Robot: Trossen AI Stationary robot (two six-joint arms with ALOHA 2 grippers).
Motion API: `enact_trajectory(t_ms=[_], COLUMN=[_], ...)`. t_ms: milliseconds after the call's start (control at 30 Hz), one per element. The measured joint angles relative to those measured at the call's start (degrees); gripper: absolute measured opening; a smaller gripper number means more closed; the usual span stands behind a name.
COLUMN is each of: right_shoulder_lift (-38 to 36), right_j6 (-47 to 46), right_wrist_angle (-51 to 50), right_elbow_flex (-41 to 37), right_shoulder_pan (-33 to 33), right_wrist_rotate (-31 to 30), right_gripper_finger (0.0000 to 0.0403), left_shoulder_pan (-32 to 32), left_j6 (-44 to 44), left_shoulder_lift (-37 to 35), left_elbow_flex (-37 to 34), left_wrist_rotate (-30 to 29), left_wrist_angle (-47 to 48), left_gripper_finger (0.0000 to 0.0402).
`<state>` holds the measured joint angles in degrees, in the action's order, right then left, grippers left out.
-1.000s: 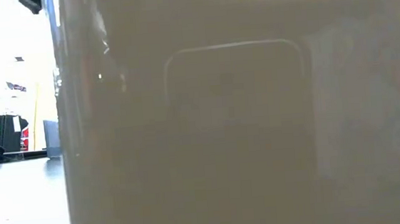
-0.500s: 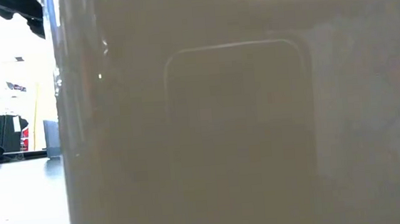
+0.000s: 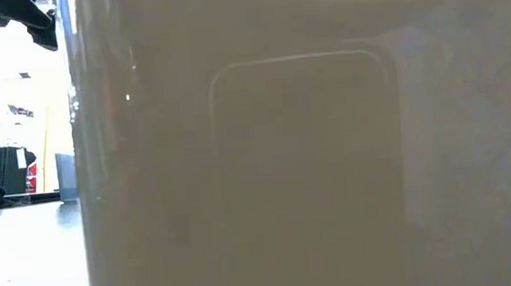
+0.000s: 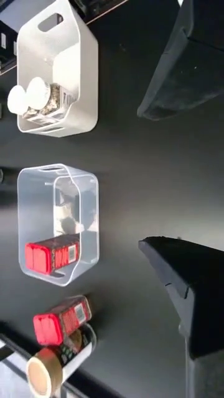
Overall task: Sort spices by type
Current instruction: Put the gold seasoning bottle into the black bin
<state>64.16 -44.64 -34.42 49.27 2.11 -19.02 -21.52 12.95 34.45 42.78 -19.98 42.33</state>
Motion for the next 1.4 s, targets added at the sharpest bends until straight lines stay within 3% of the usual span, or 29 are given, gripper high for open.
enact_trajectory(t_ms=[367,500,1400], right_shoulder_lift=[13.88,16.2,16.88], right_j6=[-6.26,-10.71,-12.42], right_wrist_angle=[-28.28,-32.81,-34.4], right_elbow_flex=[22.17,26.22,26.42], right_shoulder_pan=[2.67,3.35,1.95], right_wrist_rotate=[-0.4,-0.35,1.79], right_gripper_finger=[0.0302,0.0302,0.0301], left_shoulder_pan=[0.77,0.79,0.79], left_j6=[-2.66,-2.69,-2.44], left_shoulder_lift=[-6.13,-6.12,-5.92], left_elbow_flex=[0.02,0.02,0.02], left_wrist_rotate=[-0.27,-0.27,-0.27], left_wrist_angle=[3.54,3.63,3.69], left_gripper_finger=[0.0309,0.0309,0.0309])
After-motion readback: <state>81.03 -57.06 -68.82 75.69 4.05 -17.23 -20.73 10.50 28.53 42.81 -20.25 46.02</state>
